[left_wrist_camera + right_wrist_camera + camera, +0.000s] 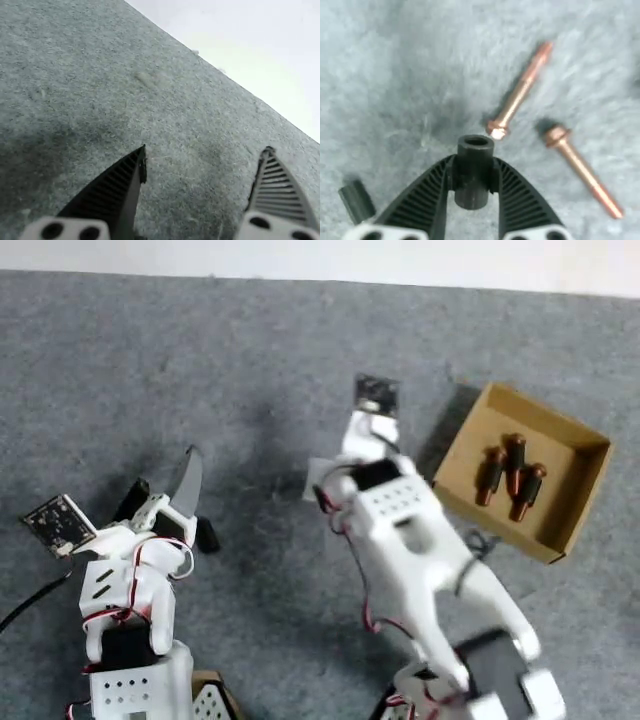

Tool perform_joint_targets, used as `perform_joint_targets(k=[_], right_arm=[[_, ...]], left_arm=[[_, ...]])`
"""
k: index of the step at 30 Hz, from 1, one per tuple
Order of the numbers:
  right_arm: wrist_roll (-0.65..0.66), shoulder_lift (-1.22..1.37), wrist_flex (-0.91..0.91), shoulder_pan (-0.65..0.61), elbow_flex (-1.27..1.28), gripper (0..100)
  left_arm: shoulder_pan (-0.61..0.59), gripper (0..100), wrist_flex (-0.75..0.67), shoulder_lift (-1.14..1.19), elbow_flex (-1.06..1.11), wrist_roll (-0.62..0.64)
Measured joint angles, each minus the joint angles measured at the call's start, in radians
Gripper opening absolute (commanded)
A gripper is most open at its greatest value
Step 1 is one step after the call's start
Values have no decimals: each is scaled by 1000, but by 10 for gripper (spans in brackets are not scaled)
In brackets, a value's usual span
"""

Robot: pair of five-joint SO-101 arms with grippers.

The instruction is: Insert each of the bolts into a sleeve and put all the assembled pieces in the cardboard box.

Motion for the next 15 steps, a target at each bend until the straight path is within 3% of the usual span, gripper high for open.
perform_joint_targets(k=[15], right_arm=[[284,-595,-422,106,585,5]], left_arm=[[0,329,0,0,0,0]])
